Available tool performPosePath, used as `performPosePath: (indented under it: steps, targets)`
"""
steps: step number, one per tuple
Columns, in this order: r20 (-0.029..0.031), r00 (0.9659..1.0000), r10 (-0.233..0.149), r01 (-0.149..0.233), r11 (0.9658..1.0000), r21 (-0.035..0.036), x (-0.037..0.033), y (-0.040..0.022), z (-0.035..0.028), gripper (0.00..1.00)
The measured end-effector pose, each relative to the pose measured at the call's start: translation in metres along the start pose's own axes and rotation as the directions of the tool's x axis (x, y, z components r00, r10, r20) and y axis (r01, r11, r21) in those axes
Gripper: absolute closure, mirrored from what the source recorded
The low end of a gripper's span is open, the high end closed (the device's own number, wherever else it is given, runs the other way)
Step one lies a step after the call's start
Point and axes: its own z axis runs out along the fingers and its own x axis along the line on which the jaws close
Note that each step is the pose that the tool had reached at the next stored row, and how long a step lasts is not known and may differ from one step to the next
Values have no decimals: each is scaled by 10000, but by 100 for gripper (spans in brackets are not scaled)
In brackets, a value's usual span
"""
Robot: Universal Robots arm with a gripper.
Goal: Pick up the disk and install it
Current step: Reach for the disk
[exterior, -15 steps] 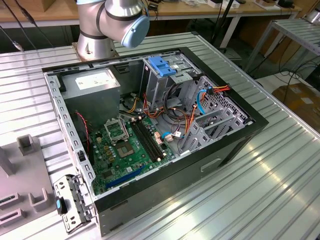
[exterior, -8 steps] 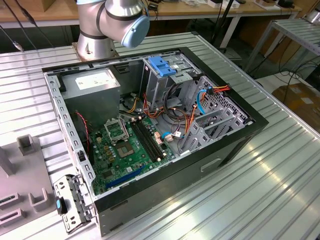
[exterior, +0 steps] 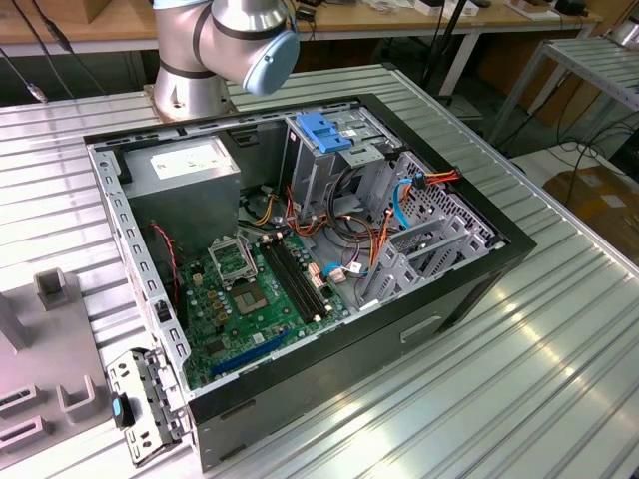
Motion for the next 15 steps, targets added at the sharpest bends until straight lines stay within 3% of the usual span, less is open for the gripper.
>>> performPosePath:
  steps: [15]
  targets:
    - [0,10000,-1,1,10000,0,-1,-177,2,63]
